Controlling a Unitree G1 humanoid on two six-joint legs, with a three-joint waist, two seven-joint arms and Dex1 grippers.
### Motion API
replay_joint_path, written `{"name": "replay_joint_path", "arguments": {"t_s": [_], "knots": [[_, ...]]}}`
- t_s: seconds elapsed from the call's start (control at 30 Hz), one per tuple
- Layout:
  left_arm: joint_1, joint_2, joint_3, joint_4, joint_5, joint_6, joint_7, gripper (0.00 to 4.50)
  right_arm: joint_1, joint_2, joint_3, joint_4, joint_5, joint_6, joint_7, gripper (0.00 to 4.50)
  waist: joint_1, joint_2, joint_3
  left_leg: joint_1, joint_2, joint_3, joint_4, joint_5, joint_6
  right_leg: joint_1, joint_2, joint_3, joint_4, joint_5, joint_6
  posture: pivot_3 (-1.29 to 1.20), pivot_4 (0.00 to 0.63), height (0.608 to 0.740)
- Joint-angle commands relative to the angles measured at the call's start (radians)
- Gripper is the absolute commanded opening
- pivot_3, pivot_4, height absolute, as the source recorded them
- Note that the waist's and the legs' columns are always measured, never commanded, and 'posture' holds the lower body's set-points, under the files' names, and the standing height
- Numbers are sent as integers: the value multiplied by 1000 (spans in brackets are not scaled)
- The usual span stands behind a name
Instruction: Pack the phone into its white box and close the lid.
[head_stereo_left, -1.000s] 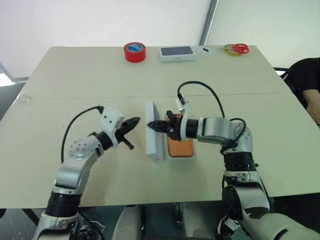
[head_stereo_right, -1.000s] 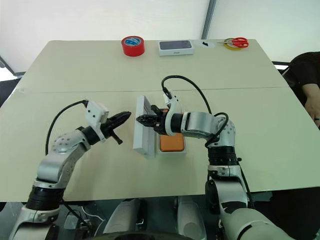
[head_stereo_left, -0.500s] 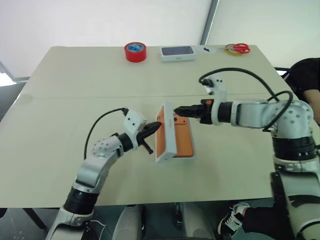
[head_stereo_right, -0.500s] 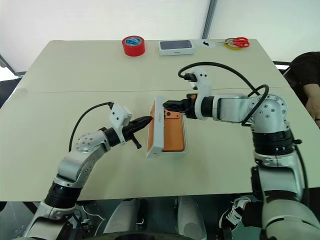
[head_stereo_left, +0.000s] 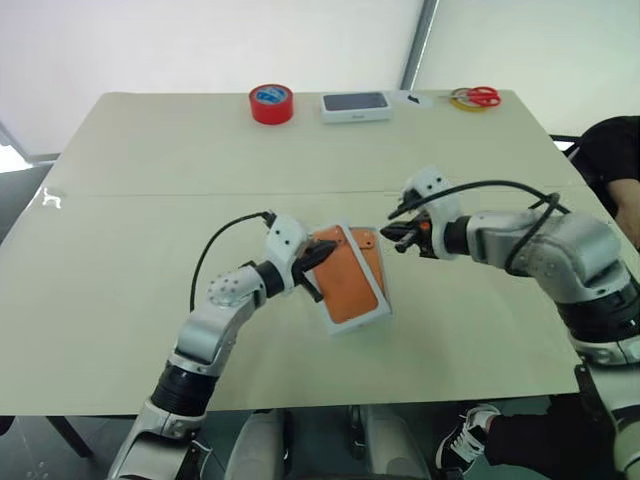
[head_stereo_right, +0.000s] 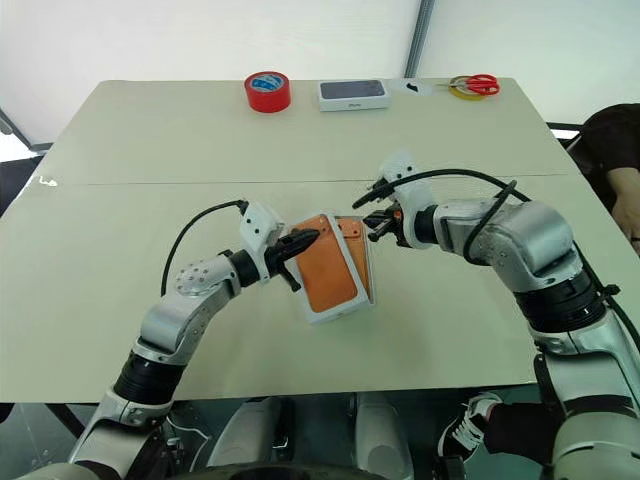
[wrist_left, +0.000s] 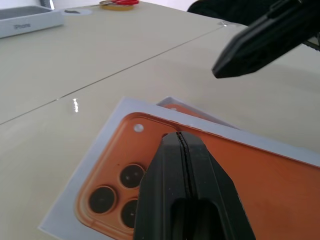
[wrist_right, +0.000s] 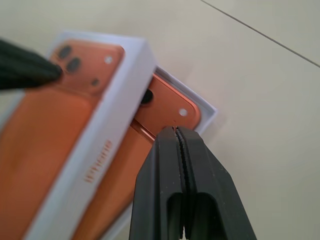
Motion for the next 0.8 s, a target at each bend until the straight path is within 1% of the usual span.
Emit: {"name": "replay_joint_path", "arguments": {"t_s": [0.03,0.13,0.2,0.27,0.37,0.47,0.63,0.7,0.8], "knots": [[0,57,78,-91,-37,77,3,0,16,-19,34,-42,-113,-52,56,36,-2,0,0,0,0,0,0,0,0,0,0,0,0,0,0,0,150,732],[49,166,134,-154,-84,209,-33,0,36,-10,46,-50,-172,-67,93,36,-4,0,0,0,0,0,0,0,0,-1,0,0,1,0,0,0,150,732],[76,215,145,-188,-111,260,-57,0,42,-1,42,-52,-200,-68,113,36,-2,0,0,0,0,0,-1,0,0,-1,1,0,1,0,0,0,150,732],[114,272,132,-227,-128,292,-98,0,46,10,40,-52,-224,-70,132,36,-1,0,0,0,0,0,0,0,0,-1,0,0,1,0,0,0,150,732],[146,318,89,-257,-124,303,-132,0,49,23,38,-55,-253,-72,157,36,4,0,0,0,0,0,0,0,0,0,-1,0,0,-2,-3,0,150,732],[136,313,22,-246,-90,304,-117,0,51,31,43,-64,-280,-76,182,36,9,0,0,0,-1,0,0,0,0,0,-2,0,0,-2,-3,0,150,732],[91,245,-54,-209,-56,313,-72,0,56,46,40,-78,-318,-73,210,36,18,0,0,0,-1,0,0,0,0,0,-1,0,0,-2,-3,0,150,732],[72,202,-80,-190,-39,313,-41,0,60,49,40,-89,-333,-72,220,36,20,0,0,0,-1,0,0,0,0,0,-1,0,1,-2,-3,0,150,732],[51,155,-94,-164,-23,314,-12,0,65,50,43,-101,-353,-77,235,36,21,0,0,0,-1,0,1,0,0,0,-1,0,1,-2,-3,0,150,732]]}}
